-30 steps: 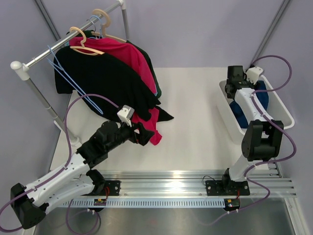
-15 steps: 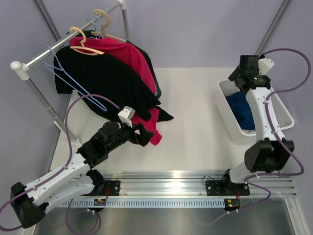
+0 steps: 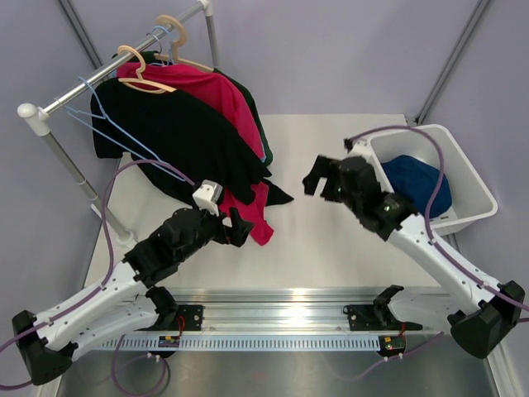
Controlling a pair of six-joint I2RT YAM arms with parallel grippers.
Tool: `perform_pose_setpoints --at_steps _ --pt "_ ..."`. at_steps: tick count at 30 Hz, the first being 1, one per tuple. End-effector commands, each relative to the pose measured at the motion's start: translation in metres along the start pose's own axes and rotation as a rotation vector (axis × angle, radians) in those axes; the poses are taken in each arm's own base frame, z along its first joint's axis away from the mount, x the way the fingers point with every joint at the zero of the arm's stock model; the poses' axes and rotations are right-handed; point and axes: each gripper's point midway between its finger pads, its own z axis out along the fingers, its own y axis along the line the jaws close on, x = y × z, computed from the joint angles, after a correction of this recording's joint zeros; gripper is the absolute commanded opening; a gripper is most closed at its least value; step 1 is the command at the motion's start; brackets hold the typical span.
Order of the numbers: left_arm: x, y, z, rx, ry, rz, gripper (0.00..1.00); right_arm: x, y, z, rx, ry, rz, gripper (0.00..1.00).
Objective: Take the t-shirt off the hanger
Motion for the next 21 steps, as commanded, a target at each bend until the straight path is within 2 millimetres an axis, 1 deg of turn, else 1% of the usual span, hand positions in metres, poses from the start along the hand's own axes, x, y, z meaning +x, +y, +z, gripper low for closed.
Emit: perform_pose_setpoints --at_steps 1,2,3,4,5,6,7,8,9,10,11,12,13,14,15,16,17,18,19,20,21 --pt "-0.050 -0.011 -0.023 -0.006 -0.152 -0.041 0.99 0.039 0.045 -0.023 -0.261 0.004 -0.005 1.00" --pt "-0.056 -0.013 -0.026 -0.006 -0.160 -0.043 0.99 0.046 0.049 -0.024 -0.277 0.002 -0.010 1.00" --pt "-0.074 -0.019 -0.034 0.000 -0.193 -0.050 0.99 0.055 0.050 -0.024 -0.285 0.016 -0.020 1.00" --pt "-0.081 -0.012 -0.038 -0.046 -0.199 -0.048 0.99 0.070 0.048 -0.022 -0.287 0.044 -0.035 1.00" --pt "-0.086 -0.011 -0.037 -0.074 -0.199 -0.044 0.99 0.075 0.049 -0.020 -0.299 0.053 -0.038 1.00" --pt "-0.107 -0.006 -0.047 -0.127 -0.239 -0.052 0.99 0.080 0.048 -0.017 -0.303 0.060 -0.048 1.00" --pt "-0.117 -0.004 -0.051 -0.155 -0.259 -0.058 0.99 0.085 0.046 -0.014 -0.301 0.066 -0.056 1.00" --pt "-0.126 -0.002 -0.052 -0.181 -0.279 -0.070 0.99 0.094 0.052 -0.012 -0.335 0.101 -0.073 1.00" --pt "-0.137 0.001 -0.056 -0.208 -0.312 -0.086 0.99 0.097 0.056 -0.013 -0.354 0.122 -0.092 0.99" --pt "-0.159 0.009 -0.067 -0.276 -0.384 -0.118 0.99 0.098 0.059 -0.012 -0.364 0.139 -0.105 1.00" --pt "-0.169 0.014 -0.072 -0.315 -0.415 -0.128 0.99 0.100 0.061 -0.013 -0.376 0.146 -0.104 0.99" --pt "-0.178 0.026 -0.073 -0.409 -0.446 -0.130 0.99 0.103 0.065 -0.016 -0.406 0.157 -0.103 0.99" --pt "-0.198 0.027 -0.083 -0.441 -0.491 -0.138 0.99 0.104 0.066 -0.017 -0.421 0.155 -0.100 1.00" --pt "-0.203 0.028 -0.078 -0.481 -0.493 -0.126 0.99 0.106 0.066 -0.018 -0.425 0.161 -0.092 0.99" --pt "-0.211 0.035 -0.083 -0.539 -0.515 -0.125 0.99 0.105 0.066 -0.020 -0.430 0.157 -0.088 1.00" --pt "-0.230 0.032 -0.092 -0.555 -0.552 -0.144 0.99 0.104 0.065 -0.023 -0.436 0.152 -0.081 0.99" --pt "-0.235 0.033 -0.092 -0.583 -0.557 -0.143 0.99 0.105 0.066 -0.025 -0.445 0.153 -0.079 0.99" --pt "-0.238 0.036 -0.085 -0.634 -0.553 -0.133 0.99 0.107 0.064 -0.026 -0.447 0.154 -0.076 1.00" --pt "-0.252 0.031 -0.090 -0.630 -0.580 -0.154 0.99 0.102 0.066 -0.029 -0.462 0.134 -0.070 0.99" --pt "-0.256 0.028 -0.087 -0.632 -0.580 -0.154 0.99 0.101 0.065 -0.030 -0.462 0.126 -0.068 1.00" --pt "-0.257 0.026 -0.075 -0.642 -0.563 -0.139 0.99 0.100 0.066 -0.031 -0.465 0.122 -0.067 0.99"
